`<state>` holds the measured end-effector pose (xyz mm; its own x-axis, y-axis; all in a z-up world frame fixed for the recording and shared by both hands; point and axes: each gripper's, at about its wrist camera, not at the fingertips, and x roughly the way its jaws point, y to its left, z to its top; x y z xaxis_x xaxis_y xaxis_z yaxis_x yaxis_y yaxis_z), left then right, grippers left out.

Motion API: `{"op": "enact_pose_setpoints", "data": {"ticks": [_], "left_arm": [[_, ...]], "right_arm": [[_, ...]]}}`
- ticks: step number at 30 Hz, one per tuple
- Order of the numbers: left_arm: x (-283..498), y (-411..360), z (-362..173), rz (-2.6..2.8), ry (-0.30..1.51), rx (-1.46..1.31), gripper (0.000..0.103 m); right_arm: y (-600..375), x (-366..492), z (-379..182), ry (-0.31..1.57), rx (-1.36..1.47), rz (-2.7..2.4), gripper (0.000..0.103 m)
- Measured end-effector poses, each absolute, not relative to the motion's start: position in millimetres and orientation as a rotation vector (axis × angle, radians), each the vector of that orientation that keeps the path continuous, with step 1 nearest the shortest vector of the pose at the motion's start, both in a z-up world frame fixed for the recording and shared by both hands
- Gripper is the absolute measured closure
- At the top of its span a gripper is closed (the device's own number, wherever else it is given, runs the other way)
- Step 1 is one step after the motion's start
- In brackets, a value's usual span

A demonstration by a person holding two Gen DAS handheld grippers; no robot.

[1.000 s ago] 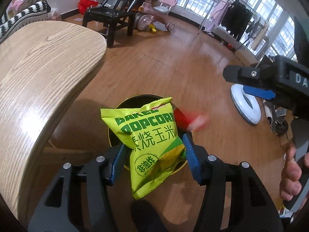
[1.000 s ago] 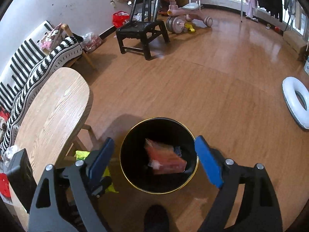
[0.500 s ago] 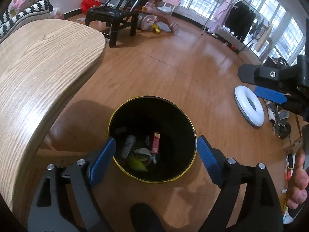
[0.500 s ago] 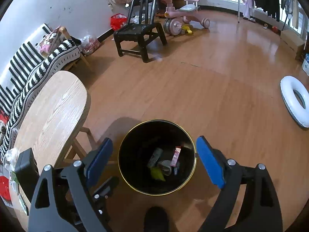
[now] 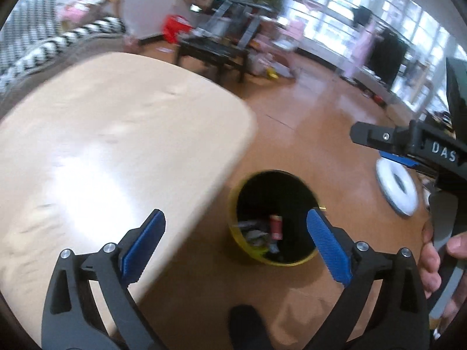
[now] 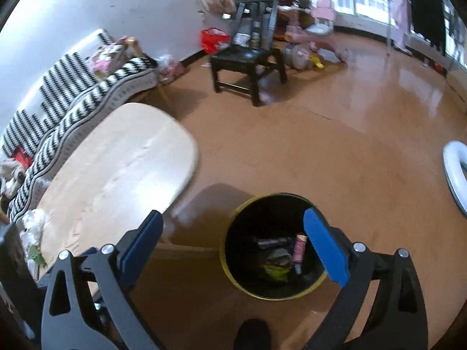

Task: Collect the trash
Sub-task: 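Move both open tools back toward the white-green cigarette pack on the table, then grasp the white-green cigarette pack with the left tool while the right tool grasps the green toy car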

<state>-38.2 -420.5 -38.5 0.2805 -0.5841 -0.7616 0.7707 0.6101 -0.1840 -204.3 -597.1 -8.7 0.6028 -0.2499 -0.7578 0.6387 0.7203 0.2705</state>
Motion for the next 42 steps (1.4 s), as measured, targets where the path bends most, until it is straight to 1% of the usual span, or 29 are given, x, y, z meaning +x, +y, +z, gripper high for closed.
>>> {"op": "enact_pose_setpoints", "data": {"ticks": [6,12,15,18,22,26,29,42], "left_arm": [[-6,-308,-3,-0.717,0.854,0.190,0.008],[20,-185,22,-0.534,0.810,0.157,0.007],[29,-131,23,-0.465,0.800,0.146,0.007],[37,-71,16,-0.378,0.835,0.103,0.007],[42,-20,3,-0.315,0.887,0.054,0.007],[44,7,-9,-0.292,0.932,0.013,0.007],[47,9,-19,-0.294,0.967,-0.014,0.007],[58,-47,-63,-0.229,1.053,-0.096,0.007]], "right_arm": [[-533,-144,10,0.777,0.492,-0.407,0.009],[-441,-82,25,0.797,0.373,-0.231,0.009],[-392,-56,28,0.814,0.318,-0.144,0.009],[-335,-27,29,0.834,0.236,-0.057,0.009],[-275,2,25,0.860,0.161,0.040,0.009],[-224,28,15,0.900,0.105,0.119,0.009],[-200,40,5,0.925,0.083,0.150,0.009],[-181,85,-21,0.992,0.077,0.170,0.009]]}}
